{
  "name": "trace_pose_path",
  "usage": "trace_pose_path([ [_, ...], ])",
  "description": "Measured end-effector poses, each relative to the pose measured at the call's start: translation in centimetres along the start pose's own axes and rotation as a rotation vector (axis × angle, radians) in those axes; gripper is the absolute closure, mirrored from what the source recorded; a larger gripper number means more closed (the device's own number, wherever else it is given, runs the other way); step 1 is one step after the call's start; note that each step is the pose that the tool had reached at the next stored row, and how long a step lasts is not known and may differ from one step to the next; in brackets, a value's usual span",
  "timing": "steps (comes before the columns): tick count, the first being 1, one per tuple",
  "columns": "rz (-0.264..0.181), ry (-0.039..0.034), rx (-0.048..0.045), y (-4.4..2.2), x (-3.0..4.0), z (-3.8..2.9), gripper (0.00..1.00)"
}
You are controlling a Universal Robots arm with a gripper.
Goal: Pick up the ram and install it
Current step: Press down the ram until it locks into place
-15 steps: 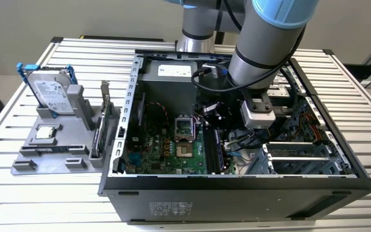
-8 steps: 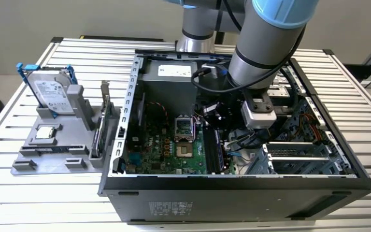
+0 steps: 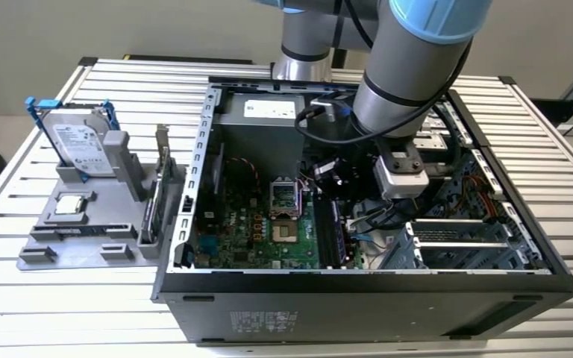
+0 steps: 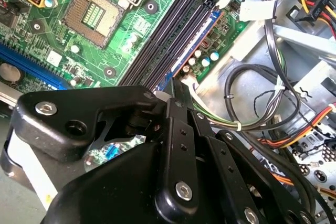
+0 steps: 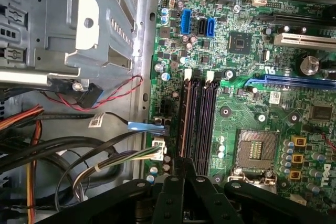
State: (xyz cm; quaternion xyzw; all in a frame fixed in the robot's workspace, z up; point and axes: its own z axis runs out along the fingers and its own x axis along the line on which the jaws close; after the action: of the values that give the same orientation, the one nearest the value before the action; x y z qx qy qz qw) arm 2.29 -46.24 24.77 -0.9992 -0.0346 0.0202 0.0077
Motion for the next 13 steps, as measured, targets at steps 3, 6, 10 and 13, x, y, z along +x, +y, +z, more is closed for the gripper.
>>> trace_pose_path([
  [3,-0.013,-0.0003,-0.0007,0.0,0.0,0.0,1.0],
  [6,-0.025,-0.0004,-0.0011,0.0,-0.01,0.0,1.0],
  [10,-0.041,-0.0007,-0.0017,0.0,-0.01,0.0,1.0],
  [13,-0.056,-0.0009,-0.0022,0.0,0.0,0.0,1.0],
])
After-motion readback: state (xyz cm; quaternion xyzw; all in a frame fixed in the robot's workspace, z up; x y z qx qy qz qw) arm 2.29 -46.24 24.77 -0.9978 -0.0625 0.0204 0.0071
